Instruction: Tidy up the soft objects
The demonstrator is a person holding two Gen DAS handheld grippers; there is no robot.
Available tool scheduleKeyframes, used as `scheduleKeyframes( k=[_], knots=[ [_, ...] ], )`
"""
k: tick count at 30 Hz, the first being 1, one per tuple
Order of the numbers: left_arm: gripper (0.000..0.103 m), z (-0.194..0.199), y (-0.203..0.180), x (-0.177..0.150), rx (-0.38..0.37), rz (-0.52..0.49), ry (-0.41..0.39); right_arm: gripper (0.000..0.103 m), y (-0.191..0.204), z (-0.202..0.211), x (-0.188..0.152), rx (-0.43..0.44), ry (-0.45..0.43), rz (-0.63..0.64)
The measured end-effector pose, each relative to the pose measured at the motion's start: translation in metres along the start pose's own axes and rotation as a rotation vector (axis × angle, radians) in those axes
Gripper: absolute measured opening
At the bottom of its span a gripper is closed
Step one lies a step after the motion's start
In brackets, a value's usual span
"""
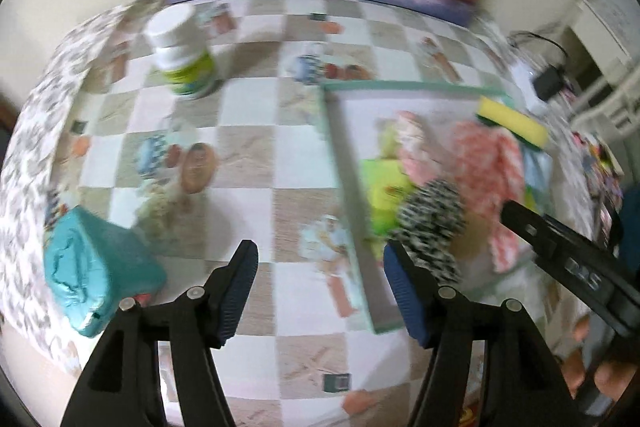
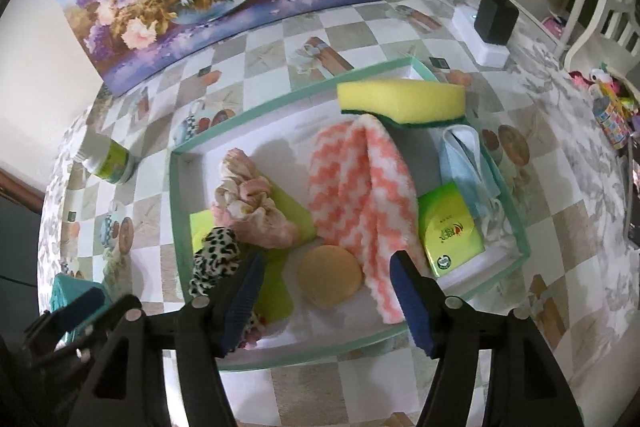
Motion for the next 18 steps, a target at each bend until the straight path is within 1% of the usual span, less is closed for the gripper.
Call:
scheduleKeyframes(
  k=[1, 3, 4, 5, 9, 11, 12, 14, 16, 18],
  knots=[
    [0.067, -0.001, 0.005, 0.001, 0.009, 0.015, -0.002, 0.071, 0.002, 0.001, 0.0, 0.004, -0.001, 0.004],
    [0.071, -0.002, 0.013, 0.004, 0.032, 0.04, -0.007, 0.074, 0.005, 0.001, -0.001, 0.009, -0.001, 0.01],
    [0.078, -0.003, 0.016, 0.004, 0.046, 0.049, -0.011, 0.076, 0.008, 0.001, -0.001, 0.012, 0.0, 0.018],
    [0.082, -0.003, 0.018, 0.004, 0.061, 0.058, -0.016, 0.078, 0.01, 0.0, -0.002, 0.013, 0.001, 0.023],
    [0.084, -0.003, 0.025, 0.006, 0.087, 0.084, -0.035, 0.087, 0.017, 0.001, -0.002, 0.016, -0.005, 0.047],
    [0.092, -0.003, 0.03, 0.008, 0.09, 0.104, -0.044, 0.092, 0.018, 0.002, -0.002, 0.01, -0.011, 0.05],
    [0.093, -0.002, 0.032, 0.008, 0.091, 0.112, -0.05, 0.094, 0.018, 0.001, -0.002, 0.005, -0.014, 0.051],
    [0.093, -0.002, 0.036, 0.009, 0.101, 0.131, -0.06, 0.103, 0.017, 0.001, -0.002, -0.002, -0.018, 0.048],
    [0.095, -0.001, 0.04, 0.01, 0.116, 0.144, -0.068, 0.103, 0.016, 0.002, -0.002, -0.012, -0.026, 0.042],
    [0.1, -0.002, 0.044, 0.01, 0.138, 0.149, -0.073, 0.103, 0.014, 0.001, -0.002, -0.019, -0.023, 0.036]
  ],
)
Point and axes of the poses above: each gripper's, at about its wrist camera, not at the fingertips, and z roughly against the way its jaws point, y to its left, x to its top, the point moved 3 cm from there along -z, roughly the way its jaws point, and after that the axes turned 3 degrees about y, right-handed, at the moved point
